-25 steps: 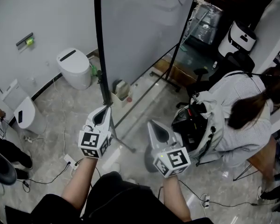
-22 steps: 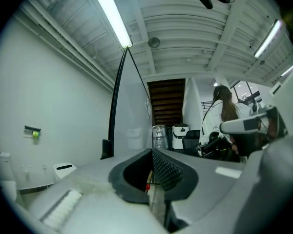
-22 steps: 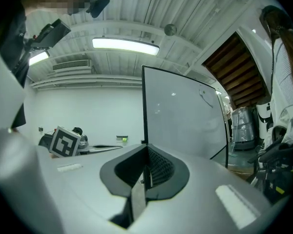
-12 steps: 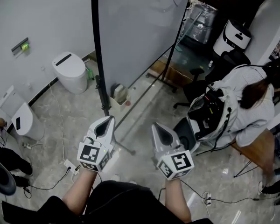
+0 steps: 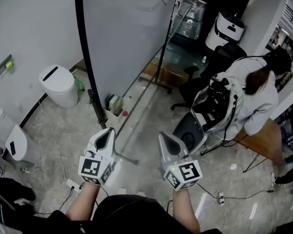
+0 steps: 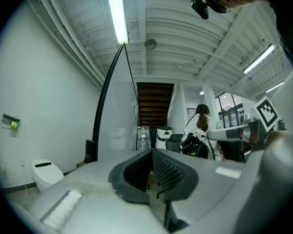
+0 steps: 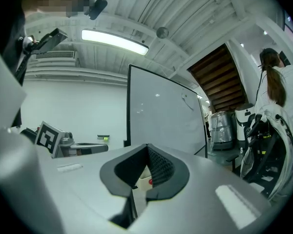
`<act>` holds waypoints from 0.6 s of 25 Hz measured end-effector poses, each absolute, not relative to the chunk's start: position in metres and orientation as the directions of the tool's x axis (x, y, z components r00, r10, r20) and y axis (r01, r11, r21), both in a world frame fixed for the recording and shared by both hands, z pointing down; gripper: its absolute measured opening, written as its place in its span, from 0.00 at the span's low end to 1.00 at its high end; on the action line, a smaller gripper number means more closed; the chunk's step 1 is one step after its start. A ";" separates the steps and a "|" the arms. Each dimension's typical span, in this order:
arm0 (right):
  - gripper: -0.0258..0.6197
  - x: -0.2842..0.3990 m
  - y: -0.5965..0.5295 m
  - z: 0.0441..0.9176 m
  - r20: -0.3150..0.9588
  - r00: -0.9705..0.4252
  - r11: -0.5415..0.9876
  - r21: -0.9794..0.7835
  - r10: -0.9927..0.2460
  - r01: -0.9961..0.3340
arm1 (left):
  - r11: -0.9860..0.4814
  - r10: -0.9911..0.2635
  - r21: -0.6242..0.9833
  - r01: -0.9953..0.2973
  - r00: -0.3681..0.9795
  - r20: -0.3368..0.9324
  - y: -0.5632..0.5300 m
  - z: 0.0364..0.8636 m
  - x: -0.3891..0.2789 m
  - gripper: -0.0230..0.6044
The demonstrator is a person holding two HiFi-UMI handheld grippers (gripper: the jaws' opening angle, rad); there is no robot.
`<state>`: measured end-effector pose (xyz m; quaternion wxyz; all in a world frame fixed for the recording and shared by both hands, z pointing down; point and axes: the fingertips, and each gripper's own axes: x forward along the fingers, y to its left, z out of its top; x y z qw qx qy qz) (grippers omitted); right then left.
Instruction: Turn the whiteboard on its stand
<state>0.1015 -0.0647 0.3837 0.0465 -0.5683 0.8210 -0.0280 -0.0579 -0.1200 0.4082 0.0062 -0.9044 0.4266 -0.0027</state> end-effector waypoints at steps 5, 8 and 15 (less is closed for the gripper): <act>0.05 0.100 -0.067 0.380 -0.046 -0.319 0.322 -0.092 -0.947 -0.942 | -0.658 -0.753 -0.009 -0.753 0.658 0.000 -0.128 0.405 -0.056 0.04; 0.05 0.098 -0.067 0.378 -0.048 -0.310 0.313 -0.087 -0.949 -0.946 | -0.669 -0.743 -0.013 -0.743 0.669 -0.009 -0.130 0.404 -0.056 0.04; 0.05 0.096 -0.070 0.376 -0.048 -0.295 0.298 -0.077 -0.954 -0.951 | -0.680 -0.733 0.000 -0.733 0.680 -0.009 -0.134 0.402 -0.057 0.04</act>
